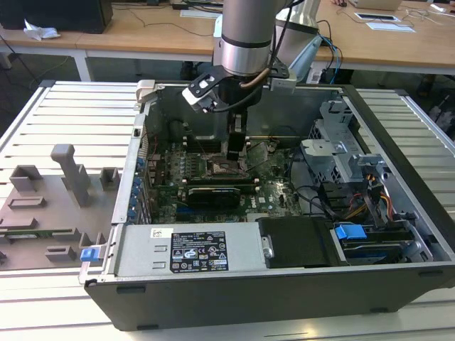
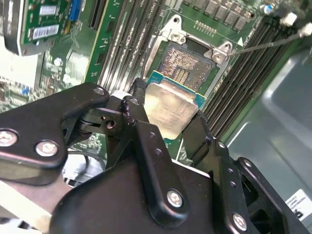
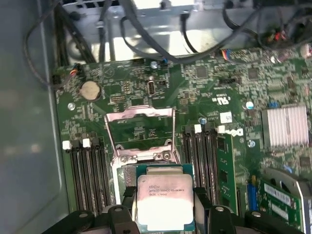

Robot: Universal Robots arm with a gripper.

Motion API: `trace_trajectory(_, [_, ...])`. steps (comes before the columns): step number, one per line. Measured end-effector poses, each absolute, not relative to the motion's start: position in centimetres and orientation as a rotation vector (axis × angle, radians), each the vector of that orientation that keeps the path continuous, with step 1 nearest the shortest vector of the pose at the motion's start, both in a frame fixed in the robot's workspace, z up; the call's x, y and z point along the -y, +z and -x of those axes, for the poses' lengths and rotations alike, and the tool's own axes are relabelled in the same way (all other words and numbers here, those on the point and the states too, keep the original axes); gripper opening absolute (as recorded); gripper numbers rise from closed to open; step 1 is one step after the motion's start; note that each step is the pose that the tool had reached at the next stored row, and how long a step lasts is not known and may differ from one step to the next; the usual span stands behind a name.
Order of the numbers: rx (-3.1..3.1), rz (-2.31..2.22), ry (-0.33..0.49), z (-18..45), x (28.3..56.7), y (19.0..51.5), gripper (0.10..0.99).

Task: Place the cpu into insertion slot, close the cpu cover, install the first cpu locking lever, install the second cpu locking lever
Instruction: 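Place the cpu into insertion slot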

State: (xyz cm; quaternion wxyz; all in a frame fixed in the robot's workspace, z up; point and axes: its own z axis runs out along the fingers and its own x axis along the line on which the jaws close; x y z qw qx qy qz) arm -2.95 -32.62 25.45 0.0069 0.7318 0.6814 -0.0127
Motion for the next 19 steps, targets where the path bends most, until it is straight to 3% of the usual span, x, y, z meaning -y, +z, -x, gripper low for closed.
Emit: trace_trajectory(19, [-2.201, -2.221, -0.039, 3.4, 32.3, 23.7, 0.545])
